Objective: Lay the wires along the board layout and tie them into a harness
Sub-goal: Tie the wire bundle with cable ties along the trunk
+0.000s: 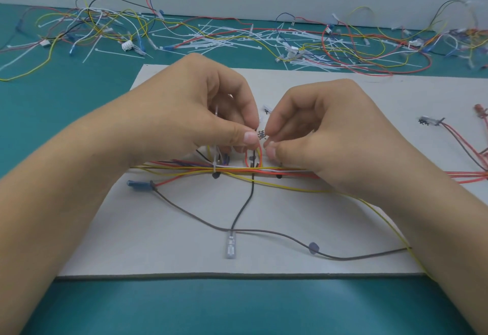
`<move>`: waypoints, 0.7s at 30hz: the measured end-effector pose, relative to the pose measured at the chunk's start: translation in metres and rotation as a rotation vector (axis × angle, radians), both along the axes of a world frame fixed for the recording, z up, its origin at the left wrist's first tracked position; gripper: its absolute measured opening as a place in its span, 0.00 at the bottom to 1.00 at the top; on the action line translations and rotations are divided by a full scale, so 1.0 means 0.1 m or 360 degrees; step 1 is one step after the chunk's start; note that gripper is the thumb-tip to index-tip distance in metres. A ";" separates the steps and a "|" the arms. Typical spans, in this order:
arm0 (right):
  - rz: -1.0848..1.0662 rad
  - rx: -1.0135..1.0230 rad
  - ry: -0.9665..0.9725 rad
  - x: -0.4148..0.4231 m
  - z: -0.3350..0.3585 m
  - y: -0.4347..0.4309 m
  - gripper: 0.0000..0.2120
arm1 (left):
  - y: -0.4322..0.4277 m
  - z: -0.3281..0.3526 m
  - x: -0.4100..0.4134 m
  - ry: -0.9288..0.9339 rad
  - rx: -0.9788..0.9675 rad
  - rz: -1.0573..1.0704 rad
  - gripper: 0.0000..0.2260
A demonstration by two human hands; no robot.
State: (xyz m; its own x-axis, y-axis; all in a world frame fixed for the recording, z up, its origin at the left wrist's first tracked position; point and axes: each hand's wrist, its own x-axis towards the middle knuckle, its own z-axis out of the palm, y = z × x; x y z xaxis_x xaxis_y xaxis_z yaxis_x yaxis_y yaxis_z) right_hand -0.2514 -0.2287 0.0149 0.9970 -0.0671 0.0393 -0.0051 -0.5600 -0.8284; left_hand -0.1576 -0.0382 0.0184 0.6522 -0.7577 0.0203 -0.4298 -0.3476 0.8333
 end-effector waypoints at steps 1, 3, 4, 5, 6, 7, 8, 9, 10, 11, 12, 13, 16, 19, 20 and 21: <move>-0.0001 0.0034 0.0006 0.00 0.00 0.00 0.10 | 0.00 0.00 0.00 -0.0029 0.0013 -0.0007 0.06; -0.0002 0.0092 0.0014 0.00 0.00 0.01 0.11 | 0.00 0.00 -0.01 -0.0071 0.0023 -0.0015 0.06; -0.0008 0.0112 0.0010 -0.01 0.00 0.01 0.11 | 0.00 0.00 -0.01 -0.0087 0.0022 -0.0018 0.06; -0.0020 0.0124 0.0002 -0.01 0.00 0.01 0.11 | 0.00 0.00 -0.02 -0.0097 0.0021 -0.0022 0.06; -0.0032 0.0126 -0.0006 -0.01 -0.01 0.02 0.11 | 0.00 0.00 -0.01 -0.0101 0.0022 -0.0026 0.06; -0.0043 0.0122 -0.0009 -0.01 -0.01 0.02 0.12 | 0.00 -0.01 -0.01 -0.0101 0.0024 -0.0027 0.06; -0.0054 0.0116 -0.0008 -0.01 -0.01 0.02 0.13 | 0.00 -0.01 -0.01 -0.0099 0.0025 -0.0027 0.07; -0.0065 0.0109 -0.0007 -0.01 -0.01 0.02 0.14 | 0.00 -0.01 -0.01 -0.0094 0.0023 -0.0028 0.07; -0.0074 0.0105 -0.0008 -0.01 -0.01 0.01 0.15 | 0.00 -0.01 0.00 -0.0093 0.0021 -0.0033 0.07; -0.0078 0.0103 -0.0008 -0.01 -0.01 0.01 0.15 | 0.00 -0.02 0.00 -0.0097 0.0020 -0.0037 0.06; -0.0078 0.0099 -0.0007 -0.01 -0.01 0.01 0.15 | 0.00 -0.02 0.00 -0.0103 0.0020 -0.0041 0.06; -0.0076 0.0095 -0.0007 -0.01 -0.01 0.01 0.15 | 0.00 -0.02 0.01 -0.0109 0.0018 -0.0041 0.05; -0.0069 0.0078 0.0004 -0.01 0.00 0.01 0.15 | -0.01 -0.04 0.02 -0.0139 0.0016 -0.0041 0.05; -0.0057 0.0065 0.0015 -0.01 0.00 0.00 0.14 | -0.02 -0.05 0.03 -0.0190 0.0026 -0.0044 0.04; -0.0054 0.0060 0.0014 -0.01 0.00 0.00 0.14 | -0.02 -0.05 0.03 -0.0204 0.0028 -0.0046 0.04; -0.0055 0.0053 0.0007 -0.01 0.01 0.00 0.14 | -0.02 -0.05 0.03 -0.0216 0.0028 -0.0051 0.04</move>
State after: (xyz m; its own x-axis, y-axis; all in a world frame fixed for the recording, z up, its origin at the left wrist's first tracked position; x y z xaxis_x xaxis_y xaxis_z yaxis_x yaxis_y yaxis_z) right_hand -0.2521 -0.2287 0.0154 0.9942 -0.1025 0.0320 -0.0276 -0.5316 -0.8465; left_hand -0.1547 -0.0400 0.0132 0.6201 -0.7790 0.0931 -0.5491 -0.3462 0.7606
